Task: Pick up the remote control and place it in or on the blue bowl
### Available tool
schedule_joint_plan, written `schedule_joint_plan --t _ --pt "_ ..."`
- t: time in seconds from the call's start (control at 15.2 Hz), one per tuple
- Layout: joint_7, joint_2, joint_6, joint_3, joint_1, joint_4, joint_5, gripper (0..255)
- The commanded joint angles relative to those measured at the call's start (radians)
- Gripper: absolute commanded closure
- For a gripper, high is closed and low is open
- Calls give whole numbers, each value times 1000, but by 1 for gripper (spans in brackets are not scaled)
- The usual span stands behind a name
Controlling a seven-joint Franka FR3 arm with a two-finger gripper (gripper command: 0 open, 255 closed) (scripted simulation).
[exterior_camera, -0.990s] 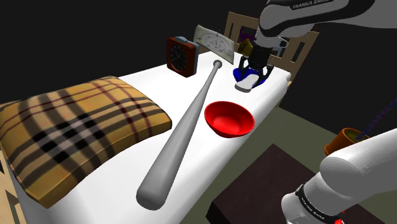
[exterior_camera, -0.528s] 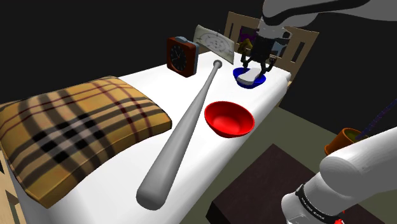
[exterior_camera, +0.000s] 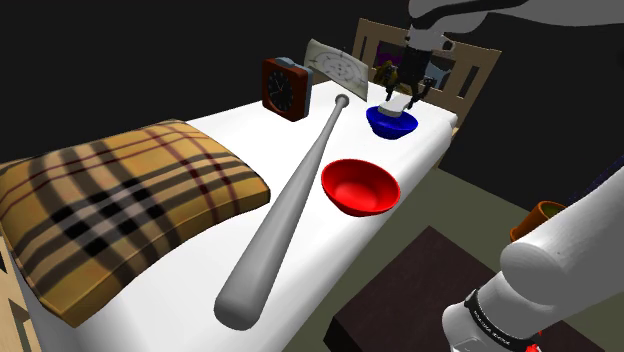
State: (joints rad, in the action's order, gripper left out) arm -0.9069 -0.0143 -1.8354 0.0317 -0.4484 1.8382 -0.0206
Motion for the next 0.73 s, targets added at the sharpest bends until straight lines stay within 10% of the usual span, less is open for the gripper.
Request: schedule_joint_plan --t 0.0,0.33,0.66 --pt "27 71 17 -14 -14 -87 2 255" --pt "91 267 91 -42 -50 -356 -2 255" --pt "92 266 23 -42 -51 -287 -3 255"
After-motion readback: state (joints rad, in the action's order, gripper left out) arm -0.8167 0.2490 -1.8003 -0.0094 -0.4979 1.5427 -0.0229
